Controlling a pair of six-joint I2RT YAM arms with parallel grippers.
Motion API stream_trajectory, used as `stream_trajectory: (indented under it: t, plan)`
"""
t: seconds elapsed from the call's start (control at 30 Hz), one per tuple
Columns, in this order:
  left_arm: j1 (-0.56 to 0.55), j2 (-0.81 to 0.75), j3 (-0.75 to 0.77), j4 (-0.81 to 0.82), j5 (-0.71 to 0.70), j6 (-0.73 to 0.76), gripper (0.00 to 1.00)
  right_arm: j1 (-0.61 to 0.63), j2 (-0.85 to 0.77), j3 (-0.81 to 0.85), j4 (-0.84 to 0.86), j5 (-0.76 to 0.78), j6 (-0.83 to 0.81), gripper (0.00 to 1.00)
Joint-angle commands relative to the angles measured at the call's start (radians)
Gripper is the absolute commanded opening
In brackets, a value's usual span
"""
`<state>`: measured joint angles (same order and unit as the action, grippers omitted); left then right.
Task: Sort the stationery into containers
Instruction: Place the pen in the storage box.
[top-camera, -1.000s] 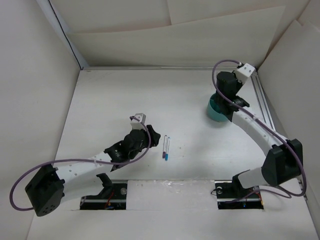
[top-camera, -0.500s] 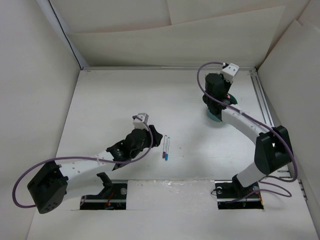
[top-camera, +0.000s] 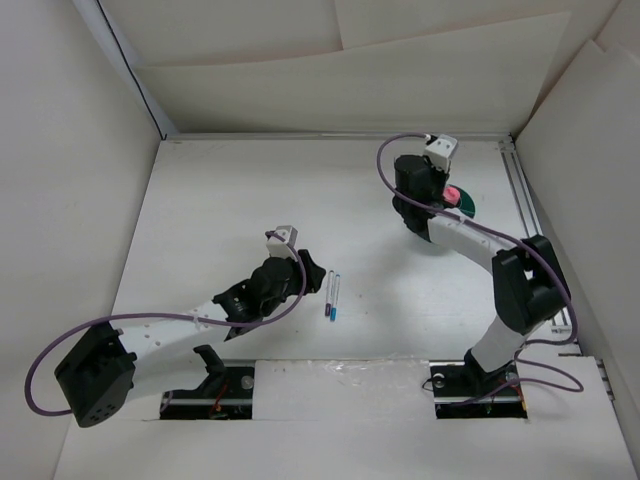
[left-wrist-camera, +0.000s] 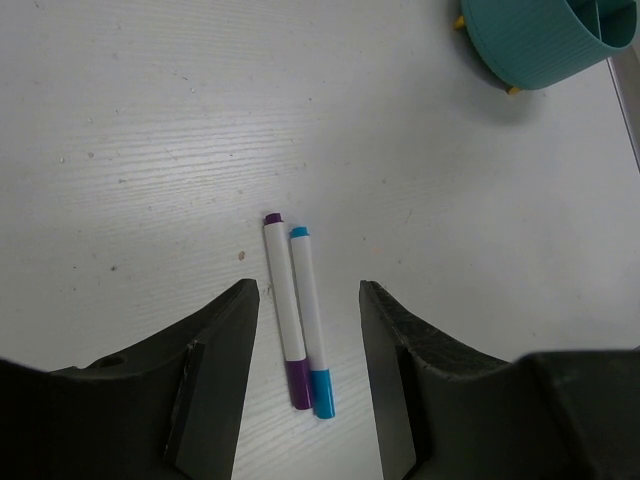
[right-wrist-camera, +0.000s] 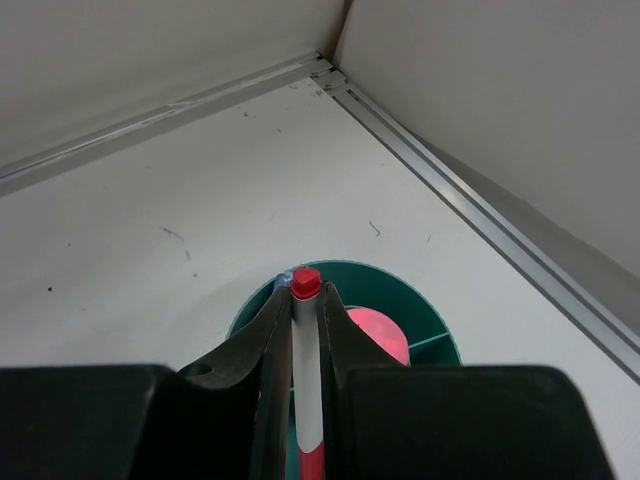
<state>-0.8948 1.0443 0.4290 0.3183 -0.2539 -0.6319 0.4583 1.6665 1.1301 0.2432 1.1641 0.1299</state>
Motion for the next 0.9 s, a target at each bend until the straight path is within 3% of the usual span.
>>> stream_trajectory:
  t: [0.0,0.4,0.6,0.87]
  plan:
    - [0.004,-0.001,0.043,0.042,0.005,0.012,0.41,0.02,0.028,0.008,0.068,0.045,-0.018,0.0]
    - [0.004,-0.01,0.043,0.033,-0.004,0.012,0.41,0.039,0.059,0.017,0.068,0.072,-0.018,0.01]
    - [0.004,-0.001,0.043,0.033,-0.004,0.012,0.41,0.039,0.059,-0.003,0.068,0.072,-0.007,0.22]
    - [0.004,-0.012,0.043,0.024,-0.004,0.003,0.41,0.068,0.026,-0.013,0.056,0.062,0.011,0.4]
